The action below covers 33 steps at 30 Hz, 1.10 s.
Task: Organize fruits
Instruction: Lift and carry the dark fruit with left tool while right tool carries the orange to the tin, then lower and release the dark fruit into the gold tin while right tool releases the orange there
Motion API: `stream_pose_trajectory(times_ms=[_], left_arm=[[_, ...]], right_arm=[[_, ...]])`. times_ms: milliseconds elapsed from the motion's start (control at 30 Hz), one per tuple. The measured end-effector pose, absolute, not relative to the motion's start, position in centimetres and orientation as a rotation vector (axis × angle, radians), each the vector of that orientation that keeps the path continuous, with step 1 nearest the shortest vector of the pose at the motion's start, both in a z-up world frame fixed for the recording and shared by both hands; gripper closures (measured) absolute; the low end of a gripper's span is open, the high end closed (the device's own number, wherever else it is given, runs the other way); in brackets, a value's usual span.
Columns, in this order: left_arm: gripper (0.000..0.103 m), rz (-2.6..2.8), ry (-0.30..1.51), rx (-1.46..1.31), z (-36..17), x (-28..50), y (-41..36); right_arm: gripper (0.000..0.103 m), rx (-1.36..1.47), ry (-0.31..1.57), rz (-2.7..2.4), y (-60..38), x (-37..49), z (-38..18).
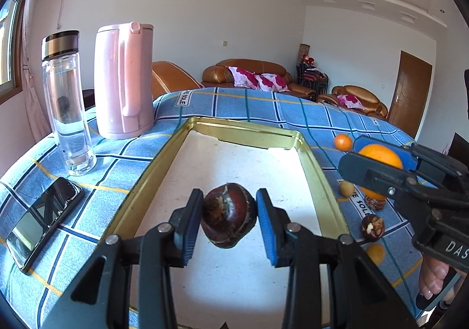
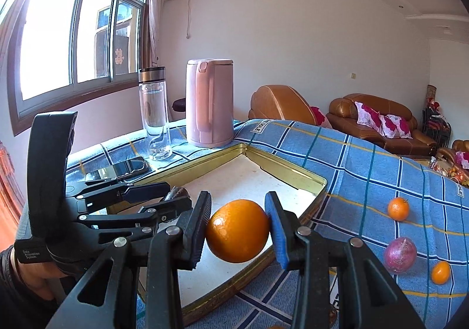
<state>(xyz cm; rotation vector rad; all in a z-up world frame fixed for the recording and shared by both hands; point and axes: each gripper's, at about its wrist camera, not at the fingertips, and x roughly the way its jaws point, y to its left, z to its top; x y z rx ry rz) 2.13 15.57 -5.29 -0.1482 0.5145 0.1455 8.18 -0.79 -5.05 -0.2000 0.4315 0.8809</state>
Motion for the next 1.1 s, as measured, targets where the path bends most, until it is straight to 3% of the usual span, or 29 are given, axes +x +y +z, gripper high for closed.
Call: stream_pose_trajectory(times_ms=[1100], left_arm=[[0.064, 0.204, 0.595, -0.085, -6.3, 4.2, 17.9]], right_arm=[[0.063, -0.243, 0.512, 0.915, 4.0, 10.0, -7.0]])
